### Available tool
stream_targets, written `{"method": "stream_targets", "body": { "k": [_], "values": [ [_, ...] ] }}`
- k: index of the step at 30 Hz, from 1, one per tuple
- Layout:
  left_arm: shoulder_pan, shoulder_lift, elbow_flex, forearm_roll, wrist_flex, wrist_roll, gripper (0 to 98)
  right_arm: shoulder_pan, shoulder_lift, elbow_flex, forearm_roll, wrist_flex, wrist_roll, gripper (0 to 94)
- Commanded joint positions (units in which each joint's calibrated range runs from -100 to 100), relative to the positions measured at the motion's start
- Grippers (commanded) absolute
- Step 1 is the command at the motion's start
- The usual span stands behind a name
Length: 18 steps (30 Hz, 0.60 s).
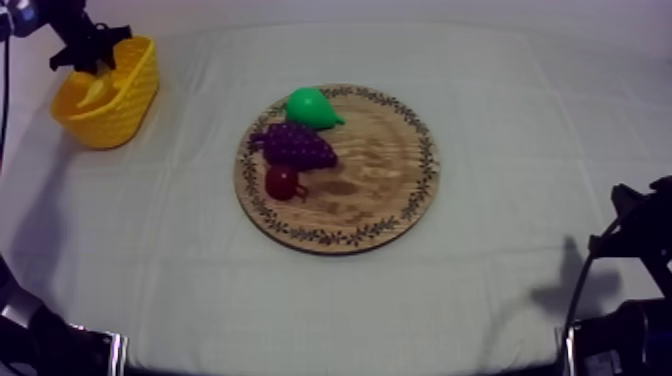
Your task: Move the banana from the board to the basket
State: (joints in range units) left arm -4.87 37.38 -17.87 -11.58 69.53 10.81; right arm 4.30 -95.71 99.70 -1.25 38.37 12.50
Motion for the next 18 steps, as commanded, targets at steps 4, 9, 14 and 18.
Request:
{"method": "stream_targets", "body": {
  "k": [4,9,14,18],
  "values": [
    [-0.1,0.4,0.2,0.41,0.0,-0.8,53.7,0.0,0.0,0.0,0.0,-0.1,0.0,0.6],
    [-0.3,-0.4,0.5,0.54,0.5,-0.8,74.6,0.0,0.0,0.0,0.0,-0.1,0.0,0.6],
    [-0.5,-3.3,2.4,0.56,1.2,-0.9,79.1,0.0,0.0,0.0,0.0,-0.1,0.0,0.6],
    [-0.7,-8.1,6.2,0.68,1.6,-0.7,79.5,0.0,0.0,0.0,0.0,-0.1,0.0,0.6]
  ]
}}
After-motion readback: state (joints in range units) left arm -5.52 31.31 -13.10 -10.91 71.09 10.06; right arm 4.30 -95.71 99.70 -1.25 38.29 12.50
